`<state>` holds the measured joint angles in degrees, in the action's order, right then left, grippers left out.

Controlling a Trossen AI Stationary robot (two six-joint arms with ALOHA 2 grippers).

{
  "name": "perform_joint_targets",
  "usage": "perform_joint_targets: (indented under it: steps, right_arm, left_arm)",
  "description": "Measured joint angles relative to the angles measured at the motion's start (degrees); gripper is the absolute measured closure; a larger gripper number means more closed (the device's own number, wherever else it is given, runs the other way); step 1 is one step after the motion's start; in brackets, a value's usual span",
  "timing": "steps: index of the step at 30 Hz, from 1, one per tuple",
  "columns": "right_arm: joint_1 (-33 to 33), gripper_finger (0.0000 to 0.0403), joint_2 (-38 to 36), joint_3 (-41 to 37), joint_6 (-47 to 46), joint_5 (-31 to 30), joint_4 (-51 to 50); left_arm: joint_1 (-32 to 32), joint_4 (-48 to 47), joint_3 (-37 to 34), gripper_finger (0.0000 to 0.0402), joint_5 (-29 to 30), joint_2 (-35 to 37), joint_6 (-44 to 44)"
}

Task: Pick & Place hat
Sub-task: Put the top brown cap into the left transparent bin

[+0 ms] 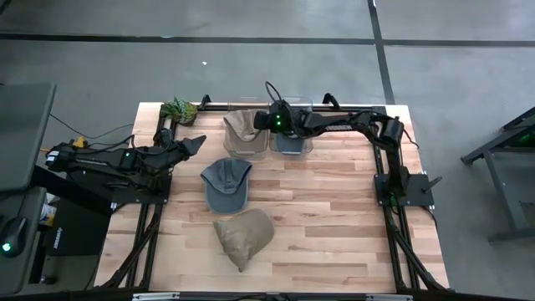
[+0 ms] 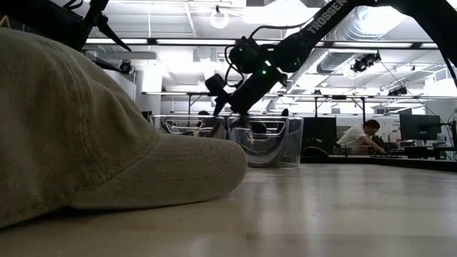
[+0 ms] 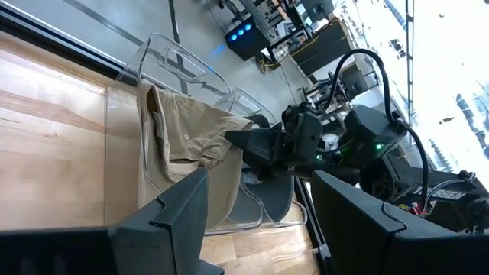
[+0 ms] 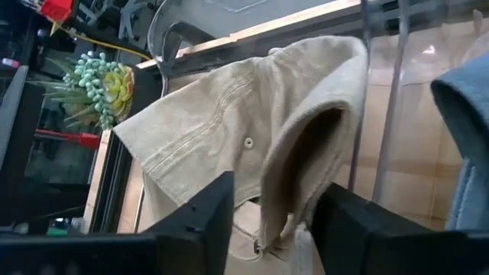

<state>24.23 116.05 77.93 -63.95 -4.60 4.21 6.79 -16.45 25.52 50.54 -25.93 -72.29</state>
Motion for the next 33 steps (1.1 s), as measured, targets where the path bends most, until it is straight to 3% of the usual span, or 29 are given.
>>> perform_joint_targets:
  steps: [10,33]
  right_arm:
    - [1.32,0.0190,-1.04,0.00,5.06,4.66,-0.85]
    - [4.94,0.0186,-5.11,0.00,17.17,9.94,-7.39]
  left_arm:
    - [-0.02,0.00,0.00,0.0189,-0.07,0.00,-0.02]
    - [-0.01,0.05,0.02,0.0189,0.00,-0.02,-0.45]
